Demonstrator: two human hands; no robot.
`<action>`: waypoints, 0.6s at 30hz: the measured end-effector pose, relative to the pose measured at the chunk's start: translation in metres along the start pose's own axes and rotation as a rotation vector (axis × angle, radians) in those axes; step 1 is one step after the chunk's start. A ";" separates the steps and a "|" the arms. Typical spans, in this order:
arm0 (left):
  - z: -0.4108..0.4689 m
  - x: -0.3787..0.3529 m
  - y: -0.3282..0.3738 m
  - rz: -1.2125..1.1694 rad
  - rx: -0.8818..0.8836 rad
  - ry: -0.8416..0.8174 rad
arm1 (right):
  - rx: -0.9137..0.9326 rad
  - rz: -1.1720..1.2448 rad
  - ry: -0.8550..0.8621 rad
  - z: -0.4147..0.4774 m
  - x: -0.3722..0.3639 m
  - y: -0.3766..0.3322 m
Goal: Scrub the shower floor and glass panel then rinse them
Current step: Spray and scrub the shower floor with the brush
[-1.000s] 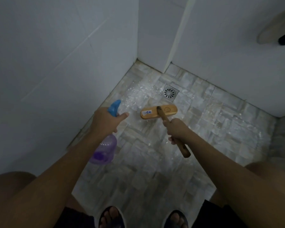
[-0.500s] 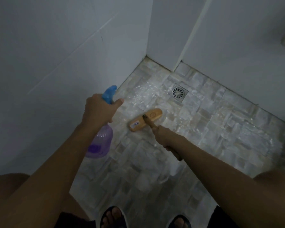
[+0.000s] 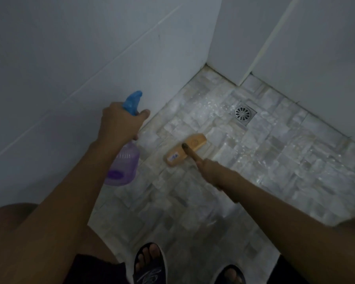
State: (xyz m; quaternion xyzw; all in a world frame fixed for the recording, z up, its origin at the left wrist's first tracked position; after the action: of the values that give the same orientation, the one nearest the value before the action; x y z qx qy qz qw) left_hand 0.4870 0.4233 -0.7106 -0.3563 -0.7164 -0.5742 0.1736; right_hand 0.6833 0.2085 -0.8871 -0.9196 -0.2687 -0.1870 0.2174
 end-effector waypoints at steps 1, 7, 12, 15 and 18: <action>-0.002 0.003 -0.004 -0.004 0.011 0.003 | -0.019 0.000 -0.009 -0.008 -0.007 0.011; -0.016 0.024 -0.027 0.065 0.046 0.028 | 0.030 -0.025 -0.004 0.009 -0.014 -0.042; -0.021 0.037 -0.034 0.072 0.054 0.050 | 0.179 -0.046 -0.005 0.045 -0.017 -0.139; -0.021 0.040 -0.024 0.051 0.014 0.057 | 0.149 -0.045 0.003 0.045 -0.023 -0.129; -0.021 0.038 -0.019 -0.014 0.021 0.032 | 0.125 -0.039 0.016 0.026 -0.041 -0.076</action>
State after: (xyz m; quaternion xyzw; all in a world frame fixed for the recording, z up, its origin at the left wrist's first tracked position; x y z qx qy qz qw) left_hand 0.4443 0.4136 -0.6926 -0.3402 -0.7220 -0.5734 0.1850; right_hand 0.6138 0.2624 -0.9047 -0.8972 -0.2962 -0.1814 0.2726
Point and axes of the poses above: each hand's wrist, its own z-axis towards the middle knuckle, its own x-axis out of the back of the hand, y = z × x, the point moved 8 cm from there along z, towards the middle knuckle, and after that the axes turned 1 degree about -z, right-handed, at the moved point
